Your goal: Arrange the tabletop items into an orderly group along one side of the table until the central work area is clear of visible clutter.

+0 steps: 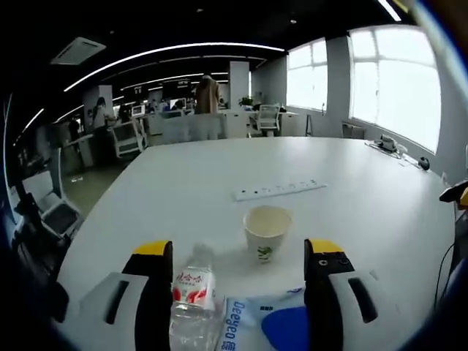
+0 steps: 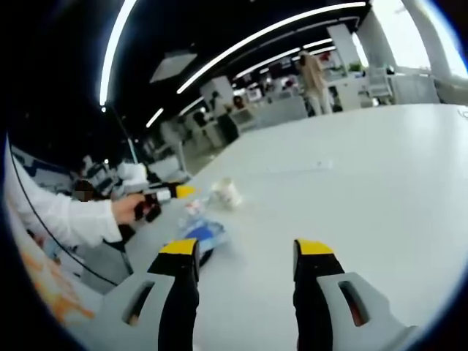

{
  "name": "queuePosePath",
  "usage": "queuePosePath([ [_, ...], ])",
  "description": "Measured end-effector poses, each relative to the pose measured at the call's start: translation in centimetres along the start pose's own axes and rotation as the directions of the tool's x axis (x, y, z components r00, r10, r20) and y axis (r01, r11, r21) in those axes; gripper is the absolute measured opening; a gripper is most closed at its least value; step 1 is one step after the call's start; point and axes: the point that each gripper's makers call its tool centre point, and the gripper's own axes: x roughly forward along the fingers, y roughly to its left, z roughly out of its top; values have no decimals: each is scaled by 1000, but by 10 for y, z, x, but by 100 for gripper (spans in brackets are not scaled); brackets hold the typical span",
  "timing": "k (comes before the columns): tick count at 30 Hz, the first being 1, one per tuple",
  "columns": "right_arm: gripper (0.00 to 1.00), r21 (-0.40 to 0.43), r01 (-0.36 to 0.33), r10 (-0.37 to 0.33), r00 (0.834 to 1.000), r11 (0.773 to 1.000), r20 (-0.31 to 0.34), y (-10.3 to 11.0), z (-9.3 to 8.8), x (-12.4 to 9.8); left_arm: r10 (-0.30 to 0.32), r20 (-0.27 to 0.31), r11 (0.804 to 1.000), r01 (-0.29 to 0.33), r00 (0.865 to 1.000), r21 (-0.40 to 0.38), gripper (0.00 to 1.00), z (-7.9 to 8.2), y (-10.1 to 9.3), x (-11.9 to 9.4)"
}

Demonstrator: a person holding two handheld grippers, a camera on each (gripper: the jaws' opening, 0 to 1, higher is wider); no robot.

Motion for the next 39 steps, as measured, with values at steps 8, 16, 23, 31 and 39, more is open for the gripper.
queuePosePath([
  [8,49,23,10,-10,1000,1000,1,-9,6,4,36,-52,999,-37,998,-21,67,-13,15,5],
  [16,46,41,39,-39,999,998,7,-16,5,5,62,-99,997,-67,993,-48,62,-16,31,17],
  [23,43,59,82,-83,997,995,5,-29,5,5,57,-195,994,-75,979,-82,48,-21,43,36],
  [31,43,95,109,-108,994,990,-10,-38,2,8,50,-296,992,-83,954,-97,47,-34,56,56],
  [39,41,124,109,-108,994,986,-20,-38,1,20,8,-355,991,-54,935,-122,44,-44,51,76],
])
